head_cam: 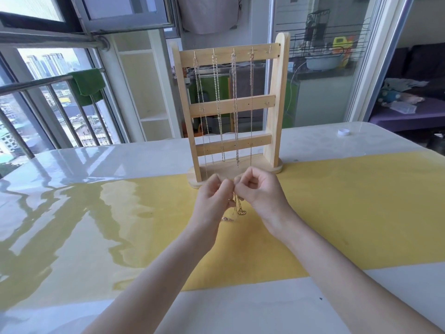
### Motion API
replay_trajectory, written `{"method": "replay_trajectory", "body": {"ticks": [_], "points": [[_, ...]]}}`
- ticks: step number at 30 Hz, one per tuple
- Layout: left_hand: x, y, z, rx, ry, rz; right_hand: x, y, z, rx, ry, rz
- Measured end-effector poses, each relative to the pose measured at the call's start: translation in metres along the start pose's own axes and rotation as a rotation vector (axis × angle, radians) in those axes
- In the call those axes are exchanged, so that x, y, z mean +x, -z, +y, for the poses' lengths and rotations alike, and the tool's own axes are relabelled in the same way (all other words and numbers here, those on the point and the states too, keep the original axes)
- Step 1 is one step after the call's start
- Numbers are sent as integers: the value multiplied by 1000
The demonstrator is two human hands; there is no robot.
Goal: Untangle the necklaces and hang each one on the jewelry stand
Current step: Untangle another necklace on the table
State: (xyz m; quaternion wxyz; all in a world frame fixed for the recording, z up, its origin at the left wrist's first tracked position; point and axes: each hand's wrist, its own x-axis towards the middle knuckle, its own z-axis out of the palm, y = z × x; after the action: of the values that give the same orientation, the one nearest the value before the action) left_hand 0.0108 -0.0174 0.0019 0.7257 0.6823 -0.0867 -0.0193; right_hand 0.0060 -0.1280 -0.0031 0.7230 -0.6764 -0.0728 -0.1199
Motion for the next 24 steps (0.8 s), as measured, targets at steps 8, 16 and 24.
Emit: {"method": "replay_trajectory", "body": {"ticks": [8, 16, 24], "points": [[2, 10, -4, -164, 129, -64, -2, -14, 7, -414, 264, 73], [8, 29, -5, -92, 322, -187, -1, -6, 11, -682, 490, -129], [13, 37, -4, -147, 365, -204, 4, 2, 12, -698, 489, -131]]}}
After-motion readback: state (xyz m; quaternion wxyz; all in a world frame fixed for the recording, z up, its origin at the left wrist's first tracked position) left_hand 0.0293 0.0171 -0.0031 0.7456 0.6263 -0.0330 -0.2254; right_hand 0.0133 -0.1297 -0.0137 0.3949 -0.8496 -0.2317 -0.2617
